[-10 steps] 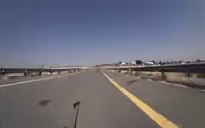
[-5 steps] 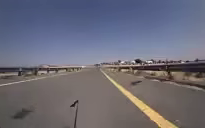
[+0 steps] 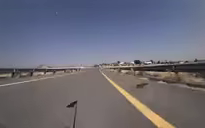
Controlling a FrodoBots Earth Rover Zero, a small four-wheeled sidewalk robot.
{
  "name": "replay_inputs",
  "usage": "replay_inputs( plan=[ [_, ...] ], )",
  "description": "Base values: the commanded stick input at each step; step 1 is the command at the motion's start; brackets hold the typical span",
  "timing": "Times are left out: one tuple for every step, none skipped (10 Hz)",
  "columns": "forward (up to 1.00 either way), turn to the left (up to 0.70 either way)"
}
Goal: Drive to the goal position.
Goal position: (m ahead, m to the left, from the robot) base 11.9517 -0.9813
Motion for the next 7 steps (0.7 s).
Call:
replay_inputs(
  plan=[
    [1.0,0.0],
    [1.0,0.0],
    [1.0,0.0],
    [1.0,0.0],
    [1.0,0.0],
    [1.0,0.0],
    [1.0,0.0]
  ],
)
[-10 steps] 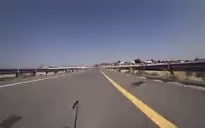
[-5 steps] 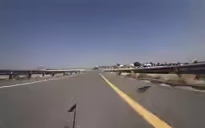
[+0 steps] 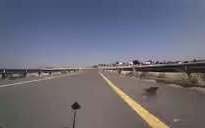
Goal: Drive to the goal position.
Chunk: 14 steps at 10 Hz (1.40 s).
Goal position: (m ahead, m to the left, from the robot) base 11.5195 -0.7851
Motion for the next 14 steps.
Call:
replay_inputs(
  plan=[
    [1.0,0.0],
    [1.0,0.0],
    [1.0,0.0],
    [1.0,0.0],
    [1.0,0.0],
    [1.0,0.0],
    [1.0,0.0],
    [1.0,0.0],
    [1.0,0.0],
    [1.0,0.0],
    [1.0,0.0],
    [1.0,0.0],
    [1.0,0.0],
    [1.0,0.0]
  ],
)
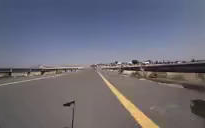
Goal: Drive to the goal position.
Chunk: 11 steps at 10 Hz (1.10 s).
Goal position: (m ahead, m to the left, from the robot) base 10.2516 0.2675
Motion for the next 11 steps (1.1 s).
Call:
replay_inputs(
  plan=[
    [1.0,0.0],
    [1.0,0.0],
    [1.0,0.27],
    [1.0,0.4],
    [1.0,0.13],
    [1.0,0.0],
    [1.0,0.02],
    [1.0,0.05],
    [1.0,0.08],
    [1.0,0.23],
    [1.0,0.39]
  ],
)
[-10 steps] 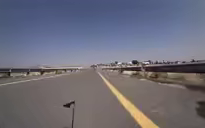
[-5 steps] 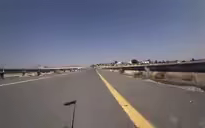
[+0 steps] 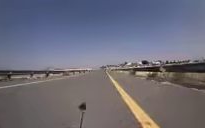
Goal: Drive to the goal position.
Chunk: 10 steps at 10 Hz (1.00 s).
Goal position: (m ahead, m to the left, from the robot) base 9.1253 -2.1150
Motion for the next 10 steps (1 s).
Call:
replay_inputs(
  plan=[
    [1.0,0.32],
    [1.0,0.05],
    [1.0,0.0],
    [1.0,0.0],
    [1.0,0.0],
    [1.0,0.0],
    [1.0,0.0],
    [1.0,0.0],
    [1.0,0.0],
    [1.0,0.0]
  ],
)
